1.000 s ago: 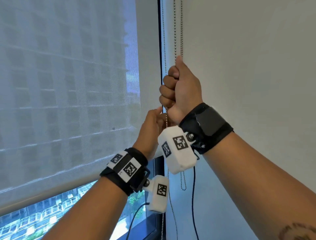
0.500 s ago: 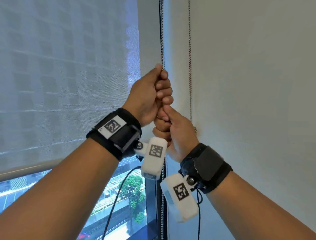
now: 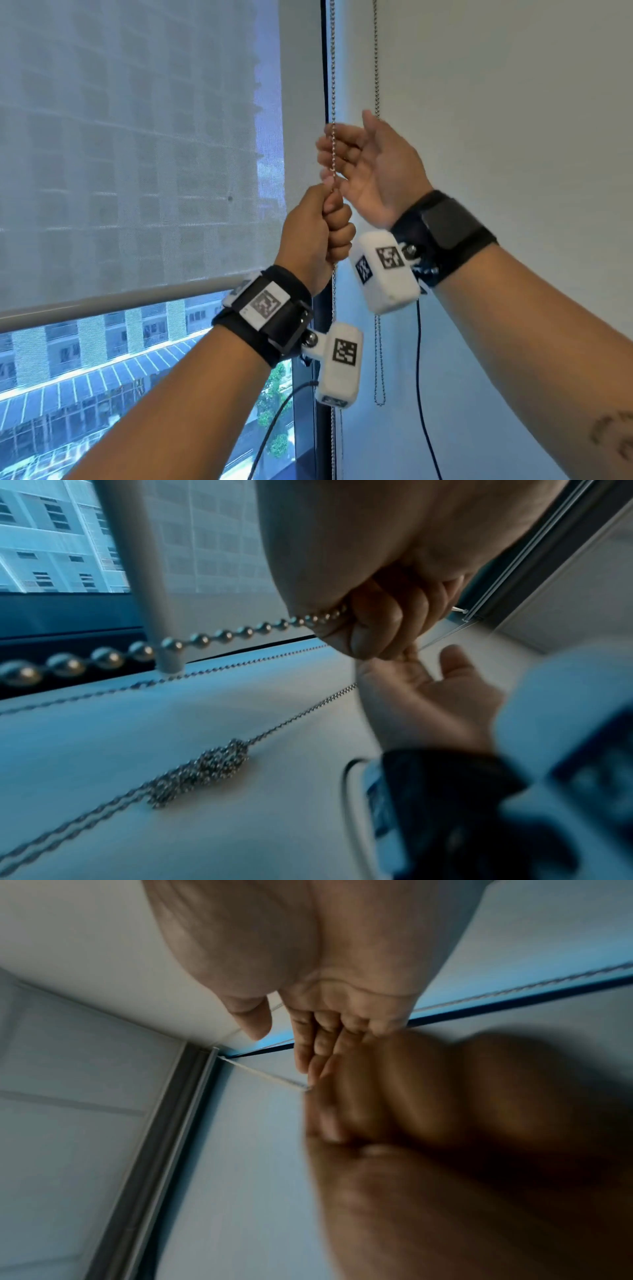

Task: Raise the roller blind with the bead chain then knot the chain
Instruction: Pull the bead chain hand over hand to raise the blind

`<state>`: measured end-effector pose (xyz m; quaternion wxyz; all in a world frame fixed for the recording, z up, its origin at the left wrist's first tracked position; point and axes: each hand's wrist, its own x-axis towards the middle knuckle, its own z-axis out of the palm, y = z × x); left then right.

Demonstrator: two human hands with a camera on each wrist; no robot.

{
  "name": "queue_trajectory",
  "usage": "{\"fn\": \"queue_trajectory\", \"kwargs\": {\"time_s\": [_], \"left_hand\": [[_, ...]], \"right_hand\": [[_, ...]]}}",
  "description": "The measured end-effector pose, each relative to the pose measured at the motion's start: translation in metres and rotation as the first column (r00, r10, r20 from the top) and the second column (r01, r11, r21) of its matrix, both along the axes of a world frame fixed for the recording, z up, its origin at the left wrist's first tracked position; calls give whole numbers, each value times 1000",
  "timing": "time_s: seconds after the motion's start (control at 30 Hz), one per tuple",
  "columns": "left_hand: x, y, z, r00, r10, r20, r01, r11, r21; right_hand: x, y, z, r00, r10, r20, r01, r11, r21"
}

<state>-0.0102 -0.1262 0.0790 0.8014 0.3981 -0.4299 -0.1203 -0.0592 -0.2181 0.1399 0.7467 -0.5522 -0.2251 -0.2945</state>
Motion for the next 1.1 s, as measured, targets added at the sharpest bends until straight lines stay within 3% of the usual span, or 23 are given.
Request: {"fn": "queue_trajectory", "kwargs": {"time_s": [0.13, 0.2, 0.33, 0.47, 0.6, 0.8, 0.9, 1.0, 1.1], "left_hand": [[4, -5, -14, 999, 41, -30, -41, 999, 8], [8, -3, -23, 991, 133, 16, -134, 991, 30], [19, 10, -31, 981, 143, 129, -159, 979, 126], [34, 19, -8, 952, 184, 244, -225, 963, 151], [22, 23, 23, 940, 90, 329, -149, 976, 159], [-5, 14, 47, 952, 48, 302, -92, 987, 134], [-6, 9, 43, 962, 50, 269, -81, 991, 104], [0, 9, 38, 972, 30, 234, -48, 996, 73], [7, 10, 32, 981, 37, 192, -51, 996, 69]], "right_hand": [[-1, 19, 14, 999, 42, -13, -41, 998, 42], [1, 25, 7, 1000, 7, -18, -5, 995, 104], [-1, 23, -10, 1000, -19, -22, 22, 990, 141], [1, 20, -27, 1000, 16, 0, -16, 987, 162], [6, 21, -52, 1000, 26, -9, -25, 993, 116], [7, 22, -70, 996, 74, -42, -71, 995, 67], [5, 14, -73, 994, 55, -97, -64, 993, -97], [-2, -10, -74, 979, -127, -162, 48, 908, -417], [-7, -32, -58, 945, -310, -101, 235, 861, -450]]}}
